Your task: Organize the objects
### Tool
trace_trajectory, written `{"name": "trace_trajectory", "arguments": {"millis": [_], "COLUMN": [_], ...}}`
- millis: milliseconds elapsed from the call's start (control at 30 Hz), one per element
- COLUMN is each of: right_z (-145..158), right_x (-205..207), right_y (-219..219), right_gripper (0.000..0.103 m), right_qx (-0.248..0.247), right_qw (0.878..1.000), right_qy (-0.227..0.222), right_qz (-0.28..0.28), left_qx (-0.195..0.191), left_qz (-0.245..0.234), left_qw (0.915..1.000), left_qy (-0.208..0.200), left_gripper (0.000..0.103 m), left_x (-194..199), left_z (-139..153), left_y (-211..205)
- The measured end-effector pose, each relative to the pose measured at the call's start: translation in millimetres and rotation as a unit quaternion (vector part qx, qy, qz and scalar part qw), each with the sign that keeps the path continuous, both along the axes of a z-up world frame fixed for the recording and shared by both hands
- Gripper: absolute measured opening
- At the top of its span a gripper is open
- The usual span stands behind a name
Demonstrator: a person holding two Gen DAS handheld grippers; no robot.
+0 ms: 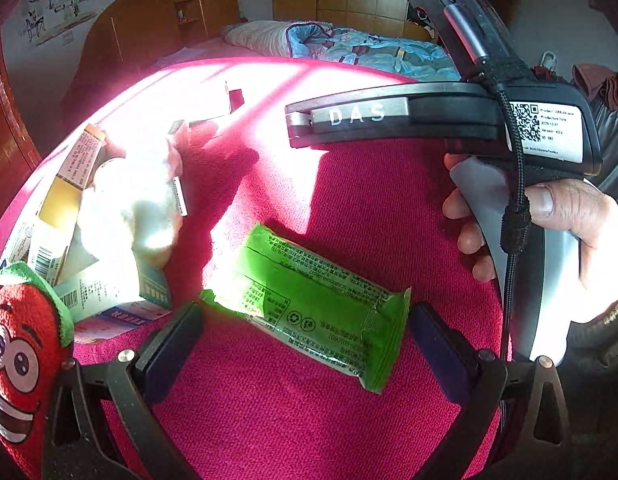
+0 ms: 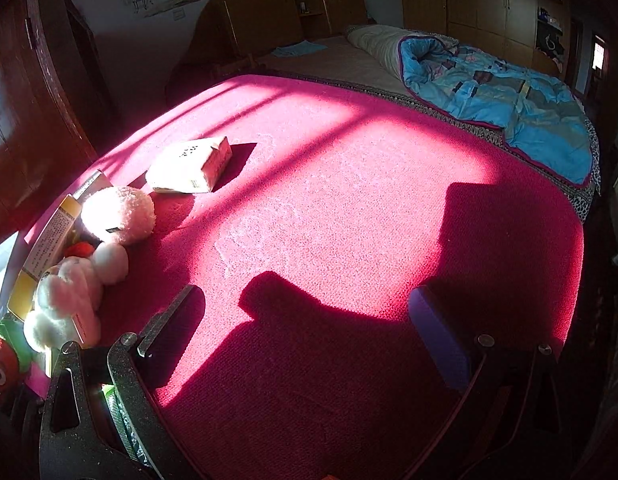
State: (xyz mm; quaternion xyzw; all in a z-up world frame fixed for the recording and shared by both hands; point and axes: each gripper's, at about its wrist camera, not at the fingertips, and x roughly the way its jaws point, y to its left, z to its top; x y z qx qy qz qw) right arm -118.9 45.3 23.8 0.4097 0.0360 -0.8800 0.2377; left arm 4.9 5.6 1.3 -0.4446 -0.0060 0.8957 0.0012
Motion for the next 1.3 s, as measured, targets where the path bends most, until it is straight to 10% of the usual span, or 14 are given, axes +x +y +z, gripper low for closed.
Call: {"name": "trace_trajectory", "arguments": {"millis": [633,1000,1167,1300], "right_z": [1.9,22.0,50.0,57.3], "right_x": [-1.0,2.0,23.2,59.6], "right_y": [3.3,53.2,53.9,19.1], "right_gripper": [0.103,0.103,0.103,0.103], "right_qx": [-0.017,-0.122,-0.161,-0.107], "right_qw": [1.0,0.992,0.979,0.969], "right_qy": [-0.002,-0.019,0.001,0.019], "right_qz": [-0.001,0.032,0.121,0.221], "left_qx": [-0.008,0.029,0.042,-0.005], "left_qz": [-0.001,-0.004,0.063,0.154], "left_qw": [1.0,0.9989,0.9876,0.9794], "left_qy": [-0.001,0.036,0.138,0.13], "left_gripper": [0.103,0.103,0.103,0.103], "left_x": [-2.8,51.5,130.5,149.2], "left_z": [-0.6,38.4,98.3,96.4], "left_y": [-0.9,6.9,-25.9,-76.9]}}
